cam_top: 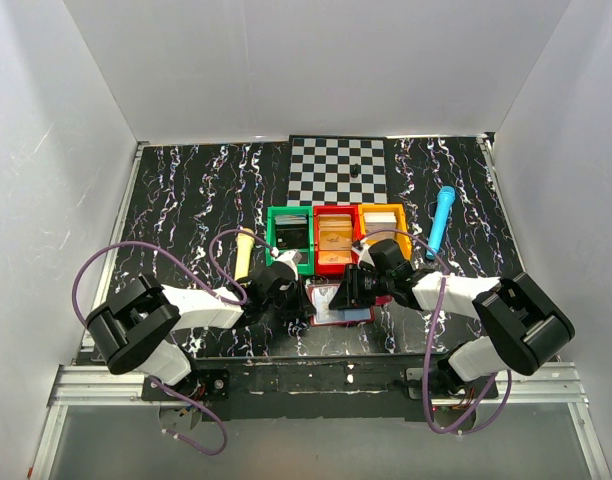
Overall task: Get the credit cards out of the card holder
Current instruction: Remove the credit card from the card holder.
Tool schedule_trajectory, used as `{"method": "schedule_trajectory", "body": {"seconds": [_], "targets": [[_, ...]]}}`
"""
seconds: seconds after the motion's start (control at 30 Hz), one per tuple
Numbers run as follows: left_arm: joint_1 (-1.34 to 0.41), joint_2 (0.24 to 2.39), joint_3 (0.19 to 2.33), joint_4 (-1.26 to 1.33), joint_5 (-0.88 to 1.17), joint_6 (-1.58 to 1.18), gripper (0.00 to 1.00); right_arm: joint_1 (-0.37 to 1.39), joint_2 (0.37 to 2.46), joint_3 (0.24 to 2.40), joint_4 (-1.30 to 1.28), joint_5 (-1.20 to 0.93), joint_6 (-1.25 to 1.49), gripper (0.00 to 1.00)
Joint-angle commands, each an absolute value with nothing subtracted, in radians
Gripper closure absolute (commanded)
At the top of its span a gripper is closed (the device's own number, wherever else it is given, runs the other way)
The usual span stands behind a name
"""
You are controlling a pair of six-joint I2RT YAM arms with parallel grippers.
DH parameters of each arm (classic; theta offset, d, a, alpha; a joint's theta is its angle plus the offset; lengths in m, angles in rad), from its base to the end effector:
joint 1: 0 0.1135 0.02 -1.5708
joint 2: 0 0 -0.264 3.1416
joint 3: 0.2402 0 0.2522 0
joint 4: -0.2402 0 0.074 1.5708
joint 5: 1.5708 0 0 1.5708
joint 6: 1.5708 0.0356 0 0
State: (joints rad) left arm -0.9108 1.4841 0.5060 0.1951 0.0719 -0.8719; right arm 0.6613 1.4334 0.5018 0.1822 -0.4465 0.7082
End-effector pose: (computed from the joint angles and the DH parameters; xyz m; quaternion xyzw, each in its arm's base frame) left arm 0.1582 -0.2080 0.1296 0.0317 0.9224 -0.3192 0.2152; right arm 0.1924 0.1692 0.1419 -0.0674 0.8959 0.4035 0.1732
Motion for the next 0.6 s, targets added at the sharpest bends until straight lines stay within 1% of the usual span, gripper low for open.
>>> {"method": "schedule_trajectory", "body": {"seconds": [0.0,0.57], "targets": [[-0.908,1.517,0.506,0.181,0.06,-0.865,1.0,0.669,1.434,0.499,0.285,-0.526,0.735,0.6],[-0.908,1.508,0.462,0.218,0.055,-0.871,1.0,0.65,1.466,0.411,0.535,-0.612,0.873,0.59]]}}
